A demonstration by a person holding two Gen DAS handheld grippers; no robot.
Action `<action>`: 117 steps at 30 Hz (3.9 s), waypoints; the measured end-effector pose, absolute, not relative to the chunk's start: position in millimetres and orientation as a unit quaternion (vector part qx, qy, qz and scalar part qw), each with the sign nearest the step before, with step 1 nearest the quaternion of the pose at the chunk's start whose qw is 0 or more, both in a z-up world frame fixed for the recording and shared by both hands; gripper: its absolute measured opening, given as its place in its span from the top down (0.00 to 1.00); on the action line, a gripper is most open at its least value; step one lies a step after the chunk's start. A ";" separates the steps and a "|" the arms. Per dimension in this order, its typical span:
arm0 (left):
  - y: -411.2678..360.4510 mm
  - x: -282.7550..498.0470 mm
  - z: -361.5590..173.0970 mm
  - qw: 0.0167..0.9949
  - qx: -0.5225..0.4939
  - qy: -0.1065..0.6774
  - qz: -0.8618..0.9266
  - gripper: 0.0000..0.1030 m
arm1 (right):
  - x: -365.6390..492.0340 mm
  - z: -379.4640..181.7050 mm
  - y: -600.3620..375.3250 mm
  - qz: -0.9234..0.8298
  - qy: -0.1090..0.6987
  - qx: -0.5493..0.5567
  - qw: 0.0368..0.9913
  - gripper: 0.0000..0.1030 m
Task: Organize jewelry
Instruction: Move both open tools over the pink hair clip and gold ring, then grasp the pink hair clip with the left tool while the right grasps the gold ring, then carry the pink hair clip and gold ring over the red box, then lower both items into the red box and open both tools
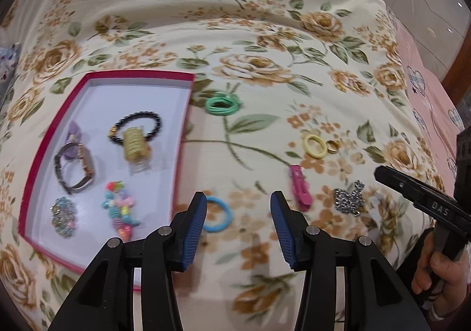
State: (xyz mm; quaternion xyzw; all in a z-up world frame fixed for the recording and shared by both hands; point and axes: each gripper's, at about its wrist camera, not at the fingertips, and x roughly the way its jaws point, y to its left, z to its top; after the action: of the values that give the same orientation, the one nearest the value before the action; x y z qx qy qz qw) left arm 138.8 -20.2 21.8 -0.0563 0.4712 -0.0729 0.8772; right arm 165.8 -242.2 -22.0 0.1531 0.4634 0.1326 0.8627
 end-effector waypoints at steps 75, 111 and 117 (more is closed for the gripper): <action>102.5 81.6 29.7 0.887 -0.128 0.444 0.009 0.82 | 184.3 -5.8 -61.0 0.312 0.463 0.072 0.827 0.78; 157.6 115.6 -12.6 0.861 -0.136 0.484 0.077 0.82 | 208.2 -51.6 35.8 0.352 0.504 0.024 0.788 0.78; 161.3 119.5 -18.8 0.857 -0.144 0.489 0.079 0.81 | 208.6 -58.0 40.3 0.352 0.507 0.017 0.786 0.77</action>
State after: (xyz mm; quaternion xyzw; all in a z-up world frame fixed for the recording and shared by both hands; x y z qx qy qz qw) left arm 119.5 161.3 -18.8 -0.1436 0.4887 0.0793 0.8569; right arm 208.6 40.3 -58.0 0.0167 0.5074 0.3525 0.7862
